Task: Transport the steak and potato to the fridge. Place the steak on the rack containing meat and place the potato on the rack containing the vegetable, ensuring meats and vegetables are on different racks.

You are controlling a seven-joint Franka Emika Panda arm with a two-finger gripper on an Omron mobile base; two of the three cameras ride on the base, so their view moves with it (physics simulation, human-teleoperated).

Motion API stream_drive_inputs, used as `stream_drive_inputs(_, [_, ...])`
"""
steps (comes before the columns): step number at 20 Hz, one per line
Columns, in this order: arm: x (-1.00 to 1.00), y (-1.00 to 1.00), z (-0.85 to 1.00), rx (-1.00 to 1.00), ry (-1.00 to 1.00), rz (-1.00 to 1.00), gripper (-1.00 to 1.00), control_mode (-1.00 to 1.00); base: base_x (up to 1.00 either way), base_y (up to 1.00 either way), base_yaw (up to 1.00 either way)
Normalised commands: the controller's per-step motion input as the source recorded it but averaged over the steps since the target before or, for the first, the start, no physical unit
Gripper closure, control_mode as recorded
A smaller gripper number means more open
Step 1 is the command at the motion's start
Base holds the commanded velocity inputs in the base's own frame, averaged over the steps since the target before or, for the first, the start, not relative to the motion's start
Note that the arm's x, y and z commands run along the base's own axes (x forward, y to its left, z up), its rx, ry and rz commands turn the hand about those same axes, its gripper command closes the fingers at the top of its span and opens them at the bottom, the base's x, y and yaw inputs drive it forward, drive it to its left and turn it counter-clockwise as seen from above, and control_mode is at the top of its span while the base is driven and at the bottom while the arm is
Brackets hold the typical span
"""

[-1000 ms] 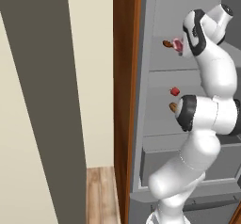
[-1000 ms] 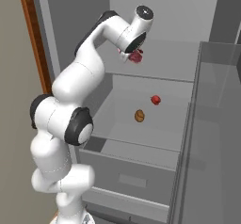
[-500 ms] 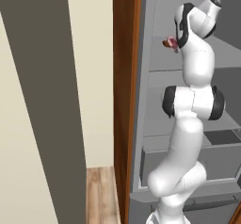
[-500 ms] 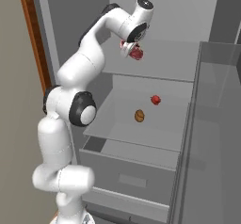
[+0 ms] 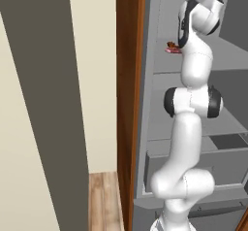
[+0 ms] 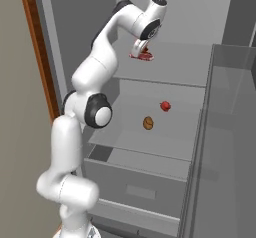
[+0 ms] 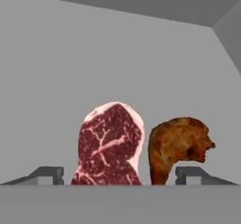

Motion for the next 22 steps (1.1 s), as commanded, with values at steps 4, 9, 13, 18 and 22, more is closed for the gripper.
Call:
stream_drive_inputs(4, [-0.01,0.0,0.0,0.0,-0.03,0.0,-1.0,-1.0,0.0,0.0,0.0])
stream_drive_inputs(9, [-0.34,0.05,0.0,0.0,-0.05,0.0,-1.0,-1.0,0.0,0.0,0.0])
stream_drive_inputs(13, [-0.59,0.02,0.0,0.0,-0.16,0.0,-1.0,-1.0,0.0,0.0,0.0])
stream_drive_inputs(18, [-0.89,0.16,-0.05,0.0,-0.3,0.0,-1.0,-1.0,0.0,0.0,0.0])
stream_drive_inputs(22, [-0.92,0.41,-0.27,-0.04,-0.31,0.0,-1.0,-1.0,0.0,0.0,0.0])
